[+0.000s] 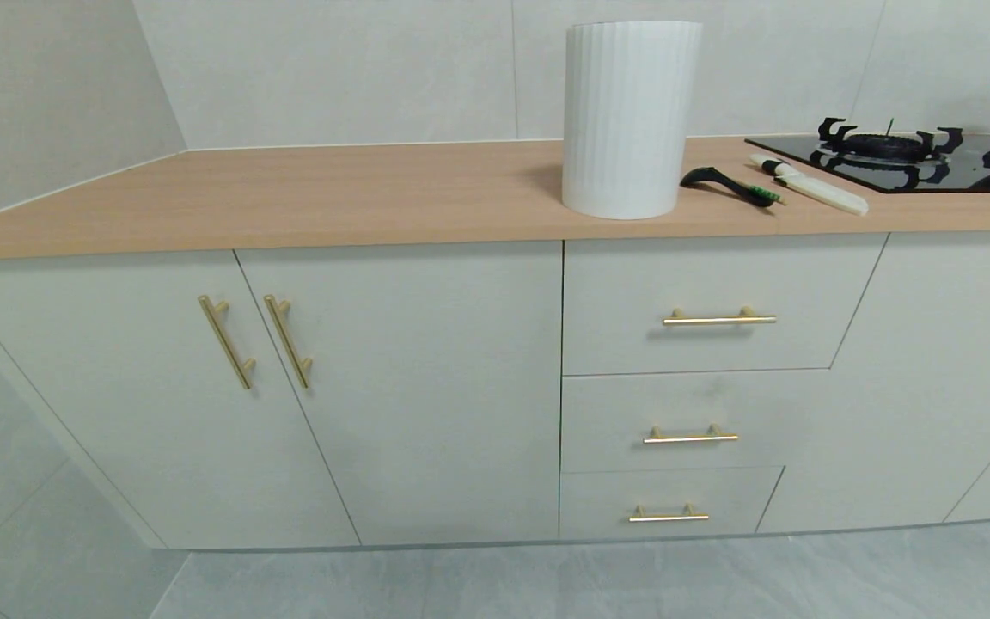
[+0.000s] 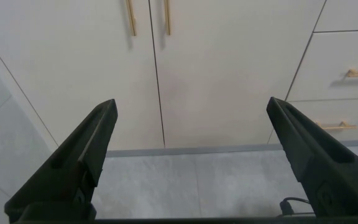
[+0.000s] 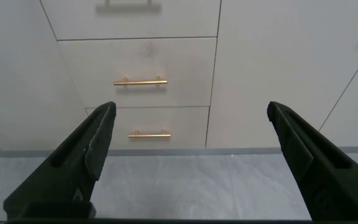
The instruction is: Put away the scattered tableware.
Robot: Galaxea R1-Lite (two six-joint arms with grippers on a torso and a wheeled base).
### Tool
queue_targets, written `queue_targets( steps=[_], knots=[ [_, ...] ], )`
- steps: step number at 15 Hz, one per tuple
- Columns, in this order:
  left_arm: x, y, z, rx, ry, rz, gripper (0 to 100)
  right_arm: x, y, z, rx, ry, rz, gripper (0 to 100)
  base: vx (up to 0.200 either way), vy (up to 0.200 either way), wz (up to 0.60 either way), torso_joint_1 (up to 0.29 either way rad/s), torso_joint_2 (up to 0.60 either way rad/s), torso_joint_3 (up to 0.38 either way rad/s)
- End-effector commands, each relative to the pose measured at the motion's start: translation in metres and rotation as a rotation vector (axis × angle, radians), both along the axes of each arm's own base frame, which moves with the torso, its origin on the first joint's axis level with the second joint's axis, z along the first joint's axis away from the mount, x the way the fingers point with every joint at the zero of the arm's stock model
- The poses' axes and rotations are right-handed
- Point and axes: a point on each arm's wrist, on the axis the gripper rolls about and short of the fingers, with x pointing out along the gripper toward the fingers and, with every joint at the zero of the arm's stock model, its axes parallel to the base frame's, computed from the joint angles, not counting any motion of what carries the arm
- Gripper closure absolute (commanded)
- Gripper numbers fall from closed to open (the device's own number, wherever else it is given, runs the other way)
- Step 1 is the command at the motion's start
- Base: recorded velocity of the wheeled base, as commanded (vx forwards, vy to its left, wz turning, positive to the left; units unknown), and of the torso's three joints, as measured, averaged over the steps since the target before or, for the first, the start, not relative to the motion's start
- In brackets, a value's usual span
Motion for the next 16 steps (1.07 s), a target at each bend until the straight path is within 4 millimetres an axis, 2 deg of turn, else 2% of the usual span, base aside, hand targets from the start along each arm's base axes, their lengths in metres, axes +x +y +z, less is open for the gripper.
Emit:
queue_targets(
  steps=[1,2,3,8,10,12,16],
  knots=[
    [0.000,0.000,0.000,0.000,0.000,0.000,0,-0.004,0.000,0.015,0.020,-0.048,0.008,0,0.000,0.000,0.00,0.000,0.00,0.000],
    [0.000,0.000,0.000,0.000,0.000,0.000,0,-0.008,0.000,0.040,0.081,-0.090,0.049,0,0.000,0.000,0.00,0.000,0.00,0.000],
    [0.000,0.000,0.000,0.000,0.000,0.000,0,-0.003,0.001,0.050,0.112,-0.051,0.102,0,0.000,0.000,0.00,0.000,0.00,0.000],
    [0.000,0.000,0.000,0.000,0.000,0.000,0,0.030,0.002,0.056,0.111,0.193,0.149,0,0.000,0.000,0.00,0.000,0.00,0.000],
    [0.000,0.000,0.000,0.000,0.000,0.000,0,0.041,0.004,0.069,0.105,0.237,0.191,0,0.000,0.000,0.00,0.000,0.00,0.000],
    [0.000,0.000,0.000,0.000,0.000,0.000,0,0.061,0.007,0.088,0.101,0.292,0.209,0,0.000,0.000,0.00,0.000,0.00,0.000],
    [0.000,0.000,0.000,0.000,0.000,0.000,0,0.096,0.013,0.103,0.054,0.394,0.233,0,0.000,0.000,0.00,0.000,0.00,0.000]
  ],
)
